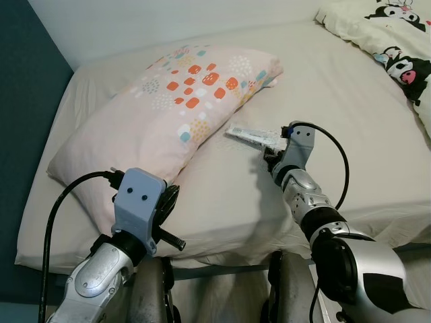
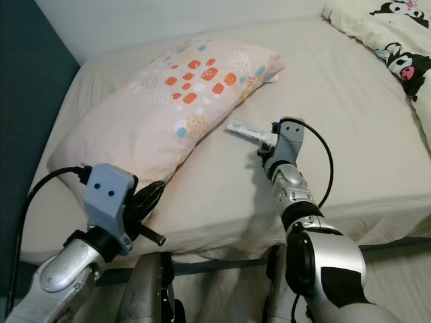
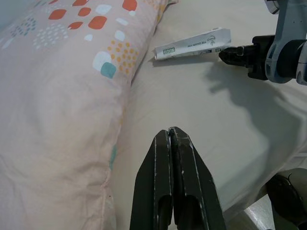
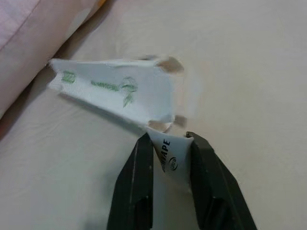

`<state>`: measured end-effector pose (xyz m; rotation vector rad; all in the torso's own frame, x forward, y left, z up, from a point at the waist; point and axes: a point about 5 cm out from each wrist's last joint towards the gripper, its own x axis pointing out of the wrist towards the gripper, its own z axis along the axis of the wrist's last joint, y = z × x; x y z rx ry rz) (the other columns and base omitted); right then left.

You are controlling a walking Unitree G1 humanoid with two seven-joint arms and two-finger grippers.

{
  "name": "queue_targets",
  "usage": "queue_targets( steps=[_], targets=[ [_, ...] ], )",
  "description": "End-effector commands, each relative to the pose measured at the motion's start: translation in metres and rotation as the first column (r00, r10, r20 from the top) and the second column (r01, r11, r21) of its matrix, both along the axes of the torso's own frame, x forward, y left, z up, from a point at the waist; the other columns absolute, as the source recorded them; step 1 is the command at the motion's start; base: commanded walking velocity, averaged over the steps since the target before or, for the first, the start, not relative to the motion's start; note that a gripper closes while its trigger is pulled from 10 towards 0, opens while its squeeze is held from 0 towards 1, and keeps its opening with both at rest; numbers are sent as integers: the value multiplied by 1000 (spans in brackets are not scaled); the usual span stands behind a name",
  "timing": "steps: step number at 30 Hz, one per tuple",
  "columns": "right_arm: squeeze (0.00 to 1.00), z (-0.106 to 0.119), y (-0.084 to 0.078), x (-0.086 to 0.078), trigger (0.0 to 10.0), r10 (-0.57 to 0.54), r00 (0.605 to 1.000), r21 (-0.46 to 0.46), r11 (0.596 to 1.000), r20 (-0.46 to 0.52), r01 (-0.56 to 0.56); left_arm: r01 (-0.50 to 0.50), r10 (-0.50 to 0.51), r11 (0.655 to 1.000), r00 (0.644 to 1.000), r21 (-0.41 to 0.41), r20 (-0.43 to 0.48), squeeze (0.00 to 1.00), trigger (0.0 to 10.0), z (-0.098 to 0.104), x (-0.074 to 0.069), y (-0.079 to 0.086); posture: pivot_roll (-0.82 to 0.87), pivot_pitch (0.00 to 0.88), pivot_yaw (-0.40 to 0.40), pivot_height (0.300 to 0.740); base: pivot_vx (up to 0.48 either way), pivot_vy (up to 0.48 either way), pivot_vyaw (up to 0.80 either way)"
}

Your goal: Clean up the room

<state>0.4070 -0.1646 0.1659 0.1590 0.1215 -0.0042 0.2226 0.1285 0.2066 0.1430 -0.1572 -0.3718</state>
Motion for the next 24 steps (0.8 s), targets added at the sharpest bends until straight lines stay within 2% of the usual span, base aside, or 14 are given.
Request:
queue_targets(
  steps=[1, 18, 21, 22, 24],
  targets=[
    [0, -15, 4, -5, 0, 15, 998, 13, 1000, -60, -14, -20, 20, 999, 1000, 33, -9, 0, 10000, -1, -2, 5, 199, 358, 102, 566, 0, 0, 0],
    [0, -13, 6, -4, 0, 21, 998, 19, 1000, -53, -20, -38, 38, 998, 999, 45, -5, 0, 10000, -4, 3, 7, 180, 336, 94, 566, 0, 0, 0],
    [0, -11, 10, -3, 0, 35, 998, -3, 999, -50, -35, -46, 46, 998, 999, 49, -2, 0, 10000, -6, 6, 9, 159, 325, 89, 566, 0, 0, 0],
    [0, -9, 12, -2, 3137, 37, 998, -23, 999, -46, -38, -50, 50, 998, 999, 49, 5, 0, 10000, -6, 8, 10, 133, 316, 85, 566, 0, 0, 0],
    [0, -7, 13, -1, 3137, 38, 998, -37, 999, -43, -40, -53, 52, 997, 999, 48, 10, 0, 10000, -5, 9, 12, 133, 316, 85, 566, 0, 0, 0]
  ],
)
